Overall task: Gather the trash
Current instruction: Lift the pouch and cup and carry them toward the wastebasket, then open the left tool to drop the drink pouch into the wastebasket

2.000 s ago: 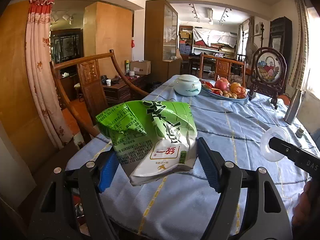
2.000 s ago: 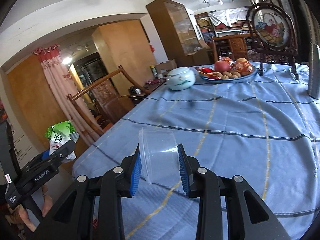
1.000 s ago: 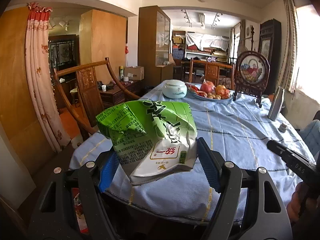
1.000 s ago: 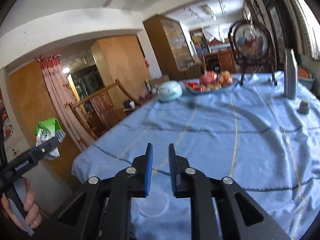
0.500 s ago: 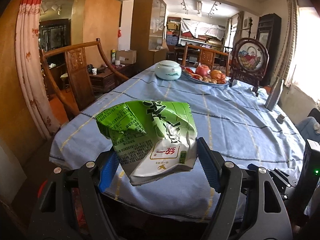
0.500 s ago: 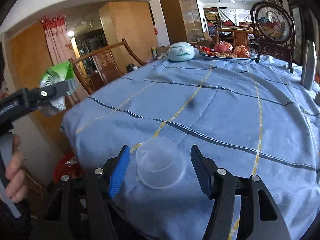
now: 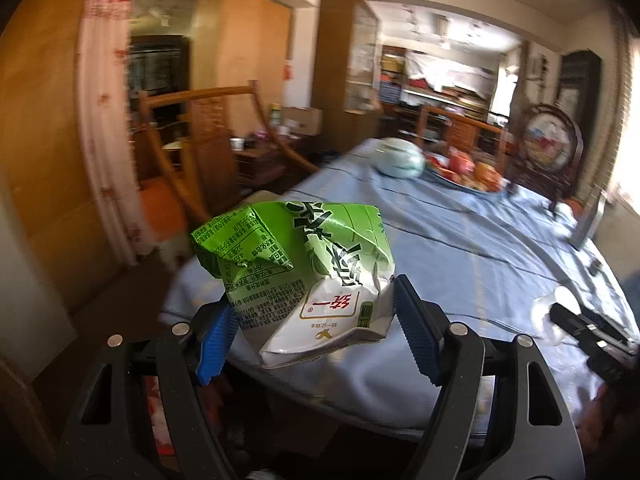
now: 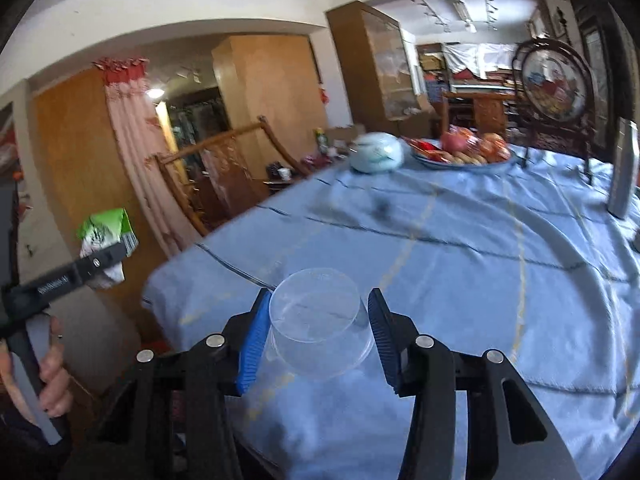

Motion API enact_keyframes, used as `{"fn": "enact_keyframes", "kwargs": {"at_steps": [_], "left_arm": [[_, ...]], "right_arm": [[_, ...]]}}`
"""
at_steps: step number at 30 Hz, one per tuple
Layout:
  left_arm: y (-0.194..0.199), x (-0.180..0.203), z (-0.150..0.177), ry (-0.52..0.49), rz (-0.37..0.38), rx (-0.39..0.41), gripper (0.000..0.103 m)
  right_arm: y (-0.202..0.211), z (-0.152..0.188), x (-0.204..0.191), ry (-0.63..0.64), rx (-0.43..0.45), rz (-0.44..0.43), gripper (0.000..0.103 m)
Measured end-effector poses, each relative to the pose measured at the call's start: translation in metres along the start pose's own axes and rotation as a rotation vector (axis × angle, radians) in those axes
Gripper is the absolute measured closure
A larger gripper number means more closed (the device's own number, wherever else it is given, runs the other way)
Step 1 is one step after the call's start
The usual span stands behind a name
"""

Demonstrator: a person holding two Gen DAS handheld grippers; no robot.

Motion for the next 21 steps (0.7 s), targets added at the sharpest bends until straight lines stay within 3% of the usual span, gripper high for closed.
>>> {"fn": "enact_keyframes", "kwargs": {"at_steps": [5,10,16,21], "left_arm": [[0.011,-0.056,0.010,0.072,-0.127,-0.015,0.031],[0.019,-0.125,0.050,0.179,-0.257,-0.080,0.031],[0.004,-0.184,0.095,0.304,-0.276,-0.166,0.031],[-0.013,-0.207,0.114,0.334,-0.258,-0.208,0.027]], "right_arm": [[-0.017,-0.013,-0.034,0.039,-0.014,-0.096,0.054],[-0.041,-0.014,-0.076,0.083,-0.064,-0.182,0.054],[-0.067,-0.008,-0.131,0.155,-0.133,-0.234,0.054],[-0.084,0.000,-0.170,0.198,-0.180,-0.242,0.054]]}}
Point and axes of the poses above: each gripper's, at about its wrist camera, not at the fingertips, and y roughly against the way its jaws point, x to its right, z to its underside, the point moved 6 cm from there along -y, roughly the way its jaws point, and after that the axes turned 2 degrees about -y, right-handed, at the moved point
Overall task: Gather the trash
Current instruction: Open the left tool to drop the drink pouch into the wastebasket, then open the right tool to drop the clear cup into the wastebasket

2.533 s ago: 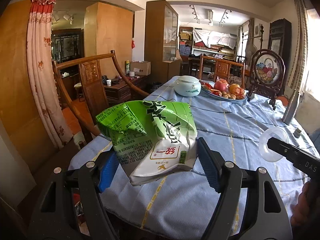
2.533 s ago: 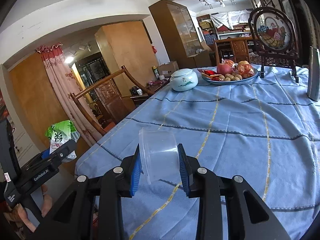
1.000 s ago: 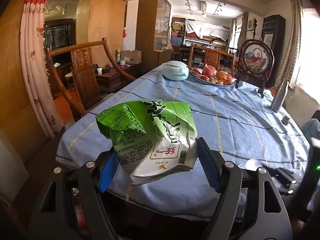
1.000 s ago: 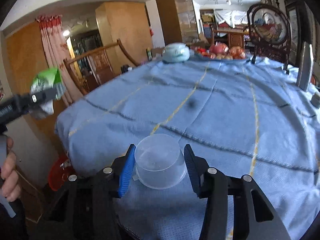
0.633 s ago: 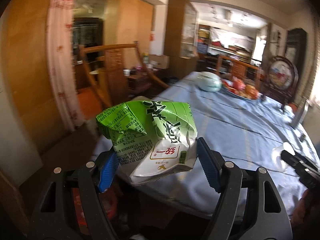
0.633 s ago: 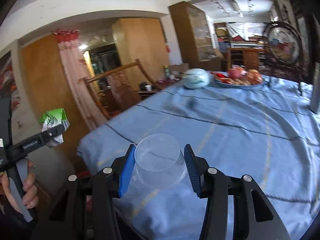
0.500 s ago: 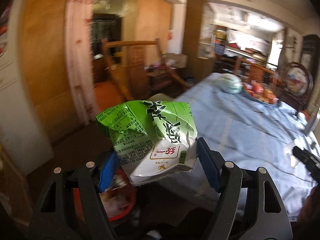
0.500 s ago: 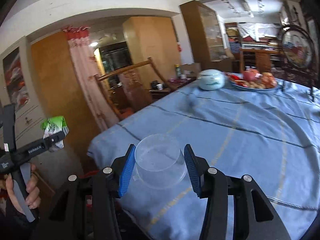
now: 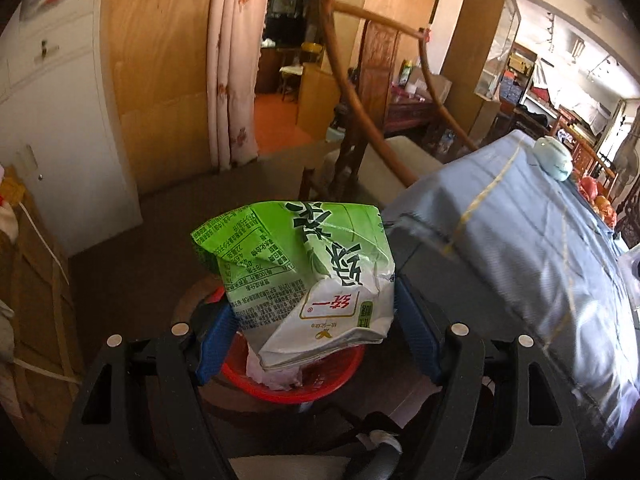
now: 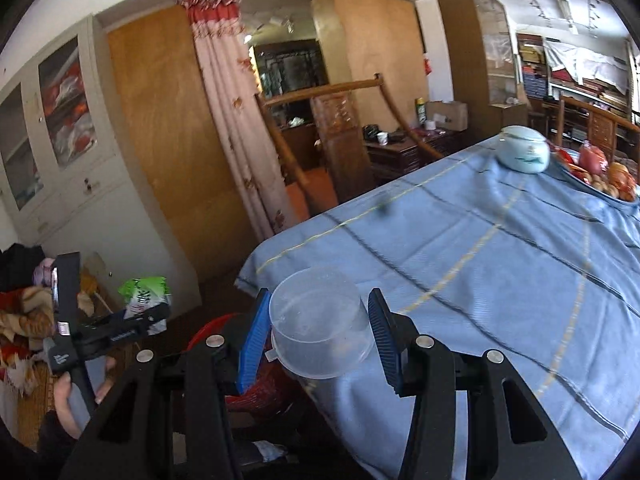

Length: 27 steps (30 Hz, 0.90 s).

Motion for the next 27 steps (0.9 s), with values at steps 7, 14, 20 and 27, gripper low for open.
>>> {"fn": "enact_keyframes", "kwargs": {"at_steps": [7,14,20,27], "left_arm": [[-0.011,-0.042,-0.002,0.080,-0.023,0.004,0.015],[-0.007,-0.084,-0.004,0.214,-0.091,0.014,0.012],[-0.008,-0.096,-0.001,0.213,-0.163,0.014,0.012],[-0.018,-0.117,0.003,0.265,-0.218,-0.002,0.011]], "right_arm": [[-0.039,0.002,-0.050,0.059,-0.078,-0.022,0.054],[-0.078,0.020,-0.095,0.121,-0.180,-0.083,0.054],[-0.106,0.027,-0.117,0.141,-0.240,-0.124,0.054],[-0.138,0.028,-0.142,0.175,-0.288,-0.176,0.054]]}}
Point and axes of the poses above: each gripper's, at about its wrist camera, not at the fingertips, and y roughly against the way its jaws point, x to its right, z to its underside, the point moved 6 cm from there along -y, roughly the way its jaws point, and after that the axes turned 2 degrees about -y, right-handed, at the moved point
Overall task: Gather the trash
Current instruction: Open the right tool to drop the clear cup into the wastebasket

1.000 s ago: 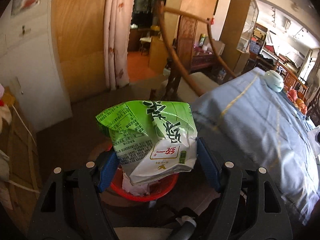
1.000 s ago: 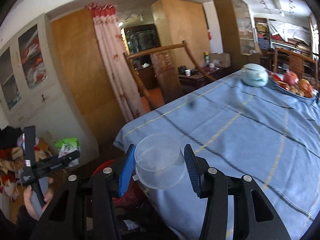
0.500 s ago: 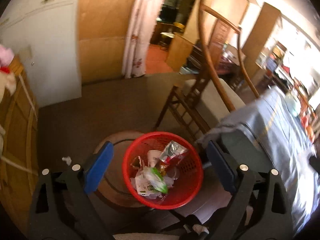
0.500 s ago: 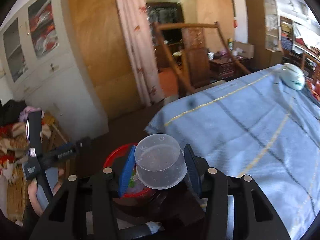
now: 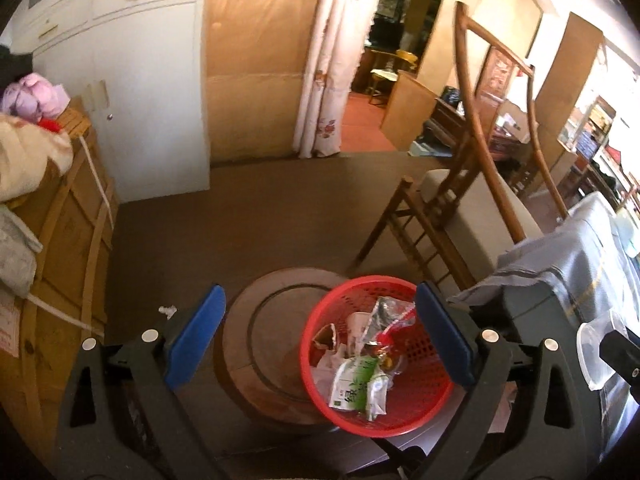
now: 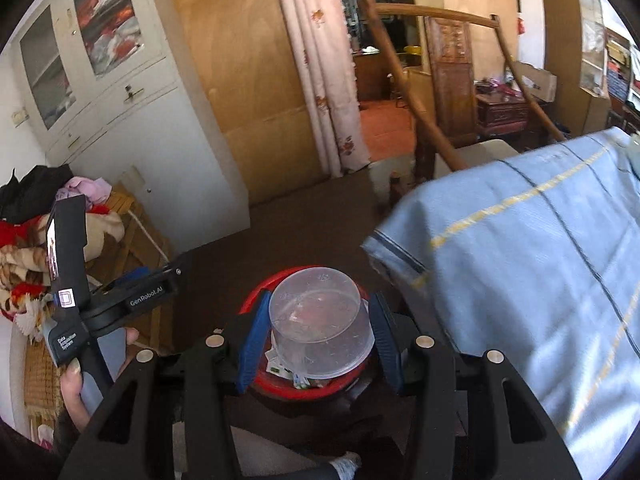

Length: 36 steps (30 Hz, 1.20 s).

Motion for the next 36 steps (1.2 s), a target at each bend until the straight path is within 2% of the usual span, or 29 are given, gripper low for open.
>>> {"fn": "enact_keyframes", "kwargs": {"at_steps": [13,21,34,36], "left_arm": [[-0.020,-0.023,0.000,0.045,-0.056,-0.024,0.011],[-0.031,-0.028,0.003,0.052,-0.061,-0.057,0.011],[-0.022,-0.016,0.004,0.019,-0.043,-0.043,0.011],[-0.020,-0.013,0.004,0.012,-0.042,-0.040,0.011]], "right_arm": [[-0.044,-0.018,-0.016,0.023,-0.050,-0.042,0.054],[-0.063,-0.011,-0.014,0.018,-0.109,-0.048,0.053],[-0.056,-0.007,-0.014,-0.004,-0.091,-0.062,0.053],[-0.055,-0.007,-0.013,-0.011,-0.087,-0.066,0.049]]}}
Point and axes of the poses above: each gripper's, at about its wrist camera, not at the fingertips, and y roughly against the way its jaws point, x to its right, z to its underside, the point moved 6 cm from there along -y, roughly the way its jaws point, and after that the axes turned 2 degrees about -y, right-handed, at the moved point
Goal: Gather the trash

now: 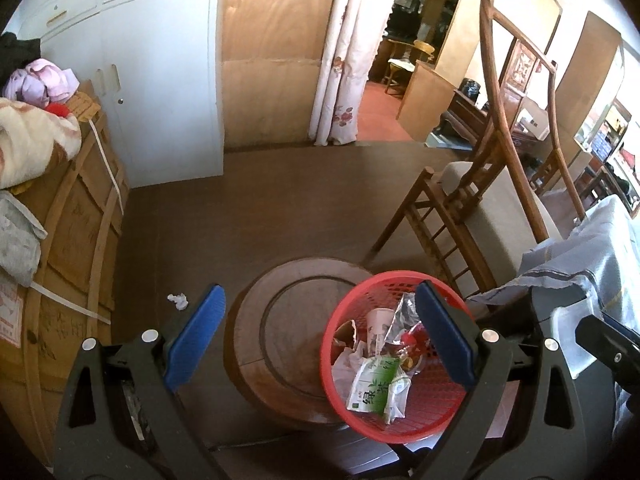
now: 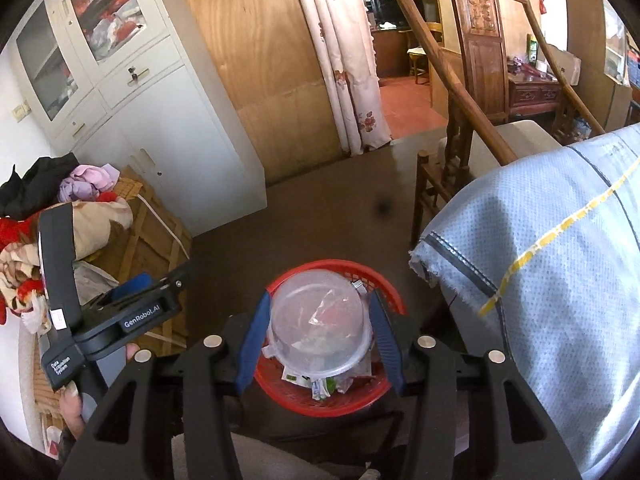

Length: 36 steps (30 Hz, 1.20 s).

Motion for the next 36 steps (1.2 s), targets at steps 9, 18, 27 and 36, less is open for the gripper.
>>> {"fn": "enact_keyframes", "kwargs": {"at_steps": [9,18,27,36], "left_arm": [[0.003,0.005,0.000,-0.013,0.012,0.005,0.011],[0.019,0.019,0.000,-0.047,0.038,0.024,0.011],[0.066,0.054,-0.003,-0.128,0.064,0.098,0.011],[0.159,0.097,-0.001,-0.269,-0.039,0.275,0.007]], "right_arm": [[0.010,0.000,0.005,-0.011,0.026,0.003,0.044],[0.037,0.010,0.014,-0.012,0.065,0.064,0.037],[0.105,0.031,0.029,-0.020,0.209,0.084,0.027],[0.182,0.057,0.054,-0.046,0.370,0.066,0.010]]}}
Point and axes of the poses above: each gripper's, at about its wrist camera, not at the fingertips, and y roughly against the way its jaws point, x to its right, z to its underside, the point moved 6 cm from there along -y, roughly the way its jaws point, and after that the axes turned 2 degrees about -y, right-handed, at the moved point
